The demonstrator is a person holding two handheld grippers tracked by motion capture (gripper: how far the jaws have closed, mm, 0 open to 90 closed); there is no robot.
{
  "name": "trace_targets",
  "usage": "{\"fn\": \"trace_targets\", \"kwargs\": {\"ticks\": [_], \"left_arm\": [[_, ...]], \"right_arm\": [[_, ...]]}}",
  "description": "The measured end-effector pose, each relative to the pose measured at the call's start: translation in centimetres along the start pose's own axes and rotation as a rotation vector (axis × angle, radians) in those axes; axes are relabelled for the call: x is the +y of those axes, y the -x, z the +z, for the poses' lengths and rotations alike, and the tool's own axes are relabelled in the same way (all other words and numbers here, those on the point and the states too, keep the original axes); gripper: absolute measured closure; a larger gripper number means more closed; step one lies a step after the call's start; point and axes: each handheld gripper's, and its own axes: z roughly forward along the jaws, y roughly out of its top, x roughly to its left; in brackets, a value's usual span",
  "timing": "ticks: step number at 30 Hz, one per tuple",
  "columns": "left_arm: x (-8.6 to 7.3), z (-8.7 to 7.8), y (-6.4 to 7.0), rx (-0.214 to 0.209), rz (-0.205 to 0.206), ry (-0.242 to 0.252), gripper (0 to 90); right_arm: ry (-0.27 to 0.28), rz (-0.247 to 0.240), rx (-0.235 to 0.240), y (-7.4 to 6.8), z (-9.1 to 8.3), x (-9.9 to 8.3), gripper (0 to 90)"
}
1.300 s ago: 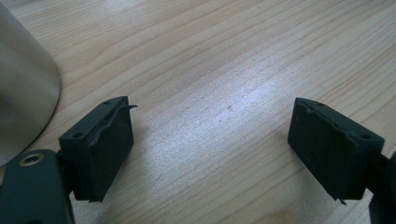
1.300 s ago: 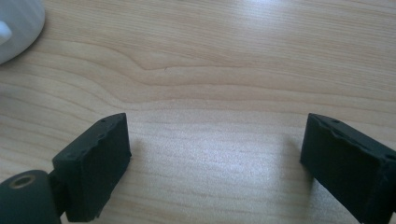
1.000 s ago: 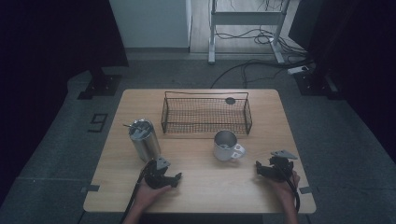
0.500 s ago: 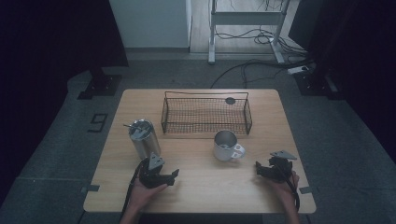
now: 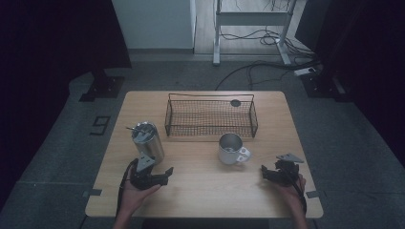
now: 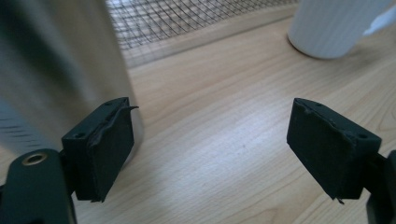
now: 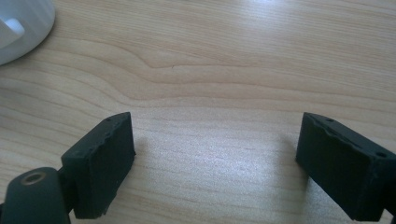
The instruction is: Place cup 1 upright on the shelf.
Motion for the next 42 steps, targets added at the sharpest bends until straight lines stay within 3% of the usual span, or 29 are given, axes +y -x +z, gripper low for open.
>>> {"fn": "trace_targets", "kwargs": {"ticks": [11, 23, 35, 38, 42], "left_arm": [[-0.1, -0.9, -1.4, 0.052, -0.038, 0.035, 15.2], [-0.5, -2.1, -4.0, 0.108, -0.114, 0.074, 14.9], [-0.3, -1.5, -5.2, 0.102, -0.126, 0.078, 11.1], [-0.2, -1.3, -5.2, 0.113, -0.106, 0.073, 9.1], [0.0, -1.1, -5.5, 0.129, -0.117, 0.065, 7.7]], "right_arm": [[0.0, 0.002, 0.0, 0.0, 0.0, 0.0, 11.1], [0.001, 0.006, -0.001, 0.0, 0.1, 0.1, 11.3], [0.003, 0.008, -0.003, 0.1, 0.1, 0.0, 11.8], [0.003, 0.008, -0.004, 0.1, 0.0, 0.0, 12.0], [0.004, 0.008, -0.004, 0.1, 0.0, 0.0, 12.1]]}}
